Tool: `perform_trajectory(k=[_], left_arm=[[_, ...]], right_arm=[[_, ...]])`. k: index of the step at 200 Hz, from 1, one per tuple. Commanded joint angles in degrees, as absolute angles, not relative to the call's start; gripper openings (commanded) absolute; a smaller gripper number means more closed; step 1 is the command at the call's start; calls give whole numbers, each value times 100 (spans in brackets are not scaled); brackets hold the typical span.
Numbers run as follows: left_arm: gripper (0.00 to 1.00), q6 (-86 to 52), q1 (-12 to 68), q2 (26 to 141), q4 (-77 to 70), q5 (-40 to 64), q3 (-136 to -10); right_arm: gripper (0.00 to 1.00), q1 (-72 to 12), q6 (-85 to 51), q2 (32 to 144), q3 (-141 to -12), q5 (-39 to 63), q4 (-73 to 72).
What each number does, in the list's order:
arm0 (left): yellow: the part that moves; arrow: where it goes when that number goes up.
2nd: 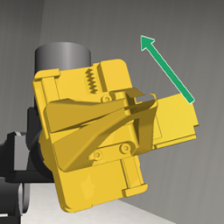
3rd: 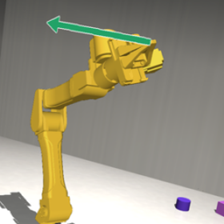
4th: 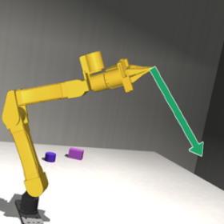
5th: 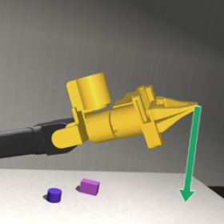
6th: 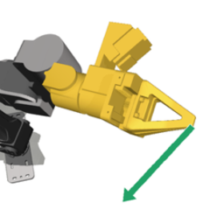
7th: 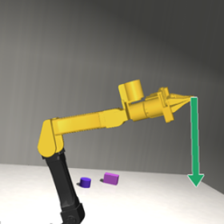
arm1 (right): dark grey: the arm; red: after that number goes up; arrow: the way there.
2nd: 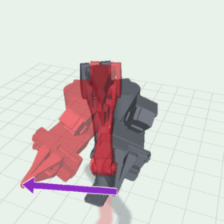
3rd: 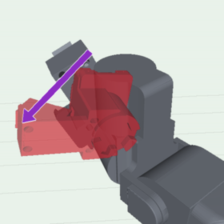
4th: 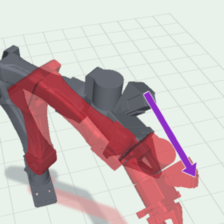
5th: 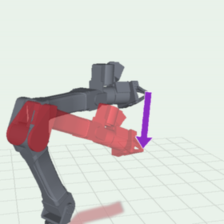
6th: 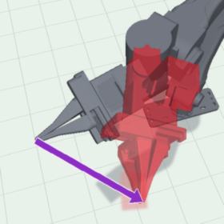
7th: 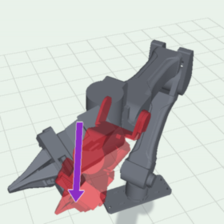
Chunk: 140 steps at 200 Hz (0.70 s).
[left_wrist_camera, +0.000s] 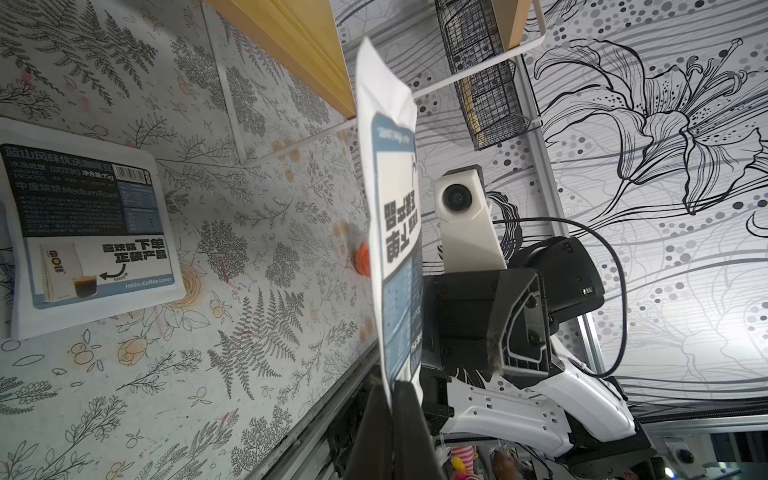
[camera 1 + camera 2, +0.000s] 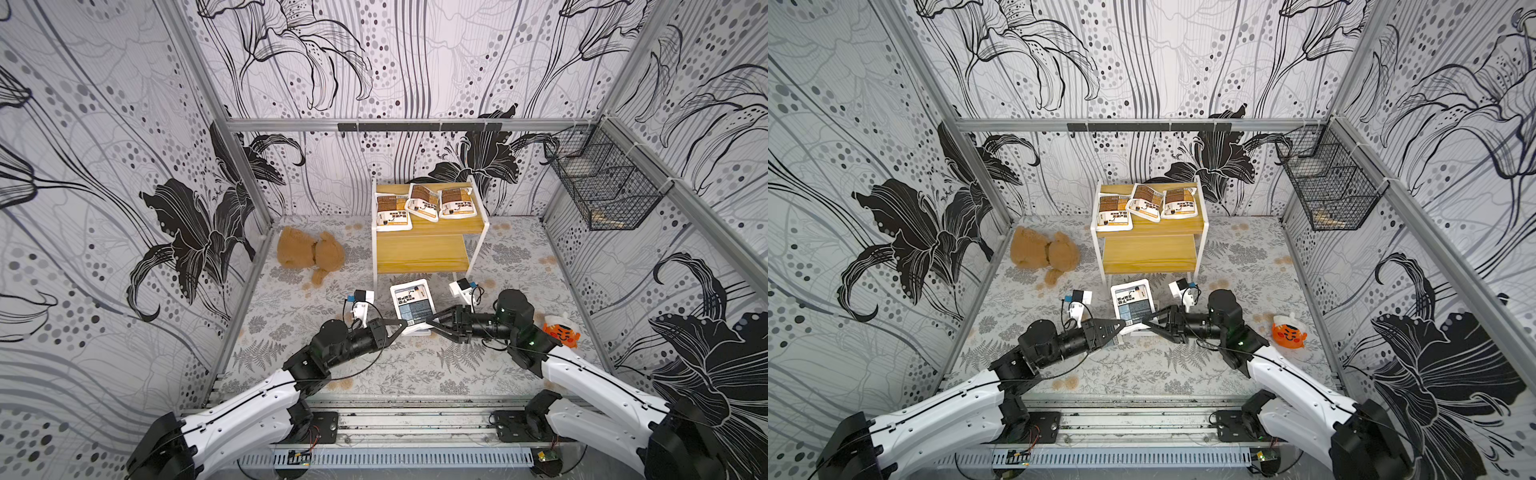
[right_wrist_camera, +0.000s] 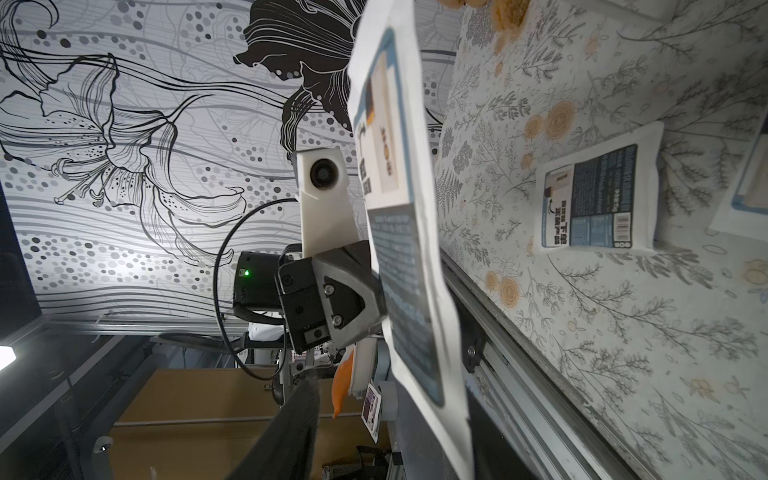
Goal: Place the bagged coffee beans on the shelf by color
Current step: Pick up the bagged coffee beans at the center of the board.
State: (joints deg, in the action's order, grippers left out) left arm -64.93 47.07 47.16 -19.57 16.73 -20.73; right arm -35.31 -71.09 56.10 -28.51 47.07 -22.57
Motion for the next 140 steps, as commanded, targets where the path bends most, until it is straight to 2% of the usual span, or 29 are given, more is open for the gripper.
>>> perform_trajectory(k=[1,29,68,70,74,96,104,117,140], left_arm=[[0,-6408,4646,4626,-2073,1637,-2006],[0,-6381,4571,4571,-1973,1659,-2004],[0,-6372,4536,4579,-1951,1721,-2017],[0,-6372,4538,4579,-1951,1721,-2014],[0,-6371,4544,4578,-1951,1722,-2013],[1,-6362,4535,4549,-1902,1736,-2017],[9,-6346,4534,4522,-1837,1719,-2023],[31,-6299,4514,4443,-1646,1663,-2062],[46,-6079,4465,4134,-882,1431,-2299]], right_arm=[[49,-3562,-7146,5505,-2863,4592,-2431],[42,-3564,-7083,5392,-2822,4514,-2258],[24,-3571,-7015,5282,-2740,4338,-2119],[19,-3574,-7005,5280,-2742,4327,-2107],[17,-3576,-6993,5280,-2742,4308,-2075],[12,-3571,-6888,5232,-2746,4186,-1913],[11,-3574,-6845,5232,-2760,4146,-1854],[9,-3569,-6787,5197,-2760,4029,-1753],[5,-3576,-6682,5103,-2791,3645,-1484]])
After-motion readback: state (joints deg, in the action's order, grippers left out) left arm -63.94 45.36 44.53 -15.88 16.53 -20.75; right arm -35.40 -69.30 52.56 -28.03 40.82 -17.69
